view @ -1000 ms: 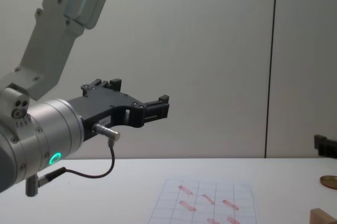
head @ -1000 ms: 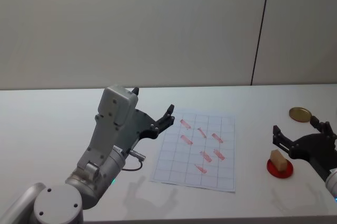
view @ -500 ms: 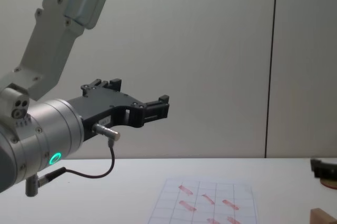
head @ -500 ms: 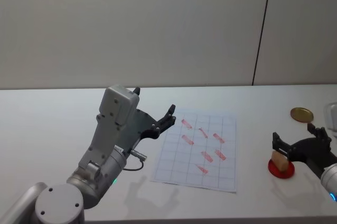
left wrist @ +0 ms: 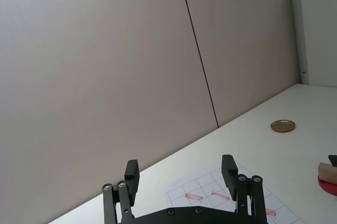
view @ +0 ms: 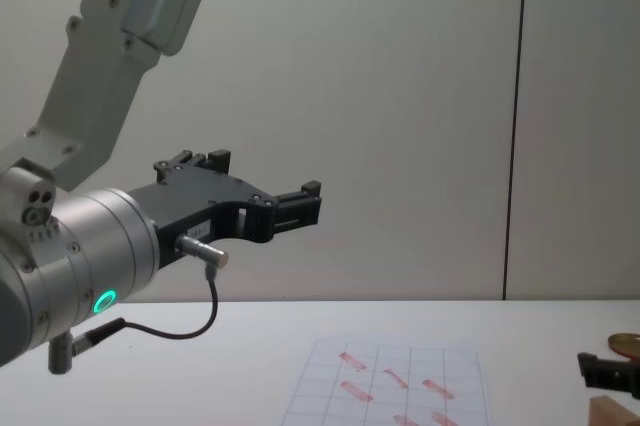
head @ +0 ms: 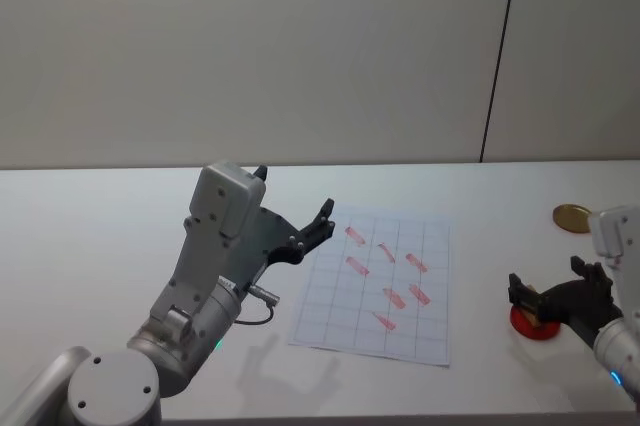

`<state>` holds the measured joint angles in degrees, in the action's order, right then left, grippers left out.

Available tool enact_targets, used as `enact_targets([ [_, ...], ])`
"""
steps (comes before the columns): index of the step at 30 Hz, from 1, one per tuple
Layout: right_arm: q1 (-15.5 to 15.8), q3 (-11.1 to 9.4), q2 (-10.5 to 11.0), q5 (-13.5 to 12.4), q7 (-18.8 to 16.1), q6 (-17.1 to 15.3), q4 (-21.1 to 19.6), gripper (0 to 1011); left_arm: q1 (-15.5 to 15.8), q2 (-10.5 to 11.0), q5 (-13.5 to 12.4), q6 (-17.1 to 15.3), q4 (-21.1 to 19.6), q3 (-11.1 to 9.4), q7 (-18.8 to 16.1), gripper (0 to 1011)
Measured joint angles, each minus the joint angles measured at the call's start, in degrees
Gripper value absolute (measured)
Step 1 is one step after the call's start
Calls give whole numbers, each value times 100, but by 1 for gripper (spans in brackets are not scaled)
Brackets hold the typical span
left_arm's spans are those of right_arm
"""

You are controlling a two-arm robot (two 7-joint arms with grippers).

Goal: Use the one hand to pick up the stamp and affix it onto the A4 paper.

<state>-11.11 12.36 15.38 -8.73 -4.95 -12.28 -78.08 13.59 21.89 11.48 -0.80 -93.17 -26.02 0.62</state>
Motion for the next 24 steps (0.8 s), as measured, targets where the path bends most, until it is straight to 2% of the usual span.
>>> enact_targets([
  [19,-445,41,-180,170,-165,-16,880,998,0,0,0,0,0,0,0,993],
  [24,-533,52,-217,213,-197,-10,1062,902,0,0,0,0,0,0,0,993],
])
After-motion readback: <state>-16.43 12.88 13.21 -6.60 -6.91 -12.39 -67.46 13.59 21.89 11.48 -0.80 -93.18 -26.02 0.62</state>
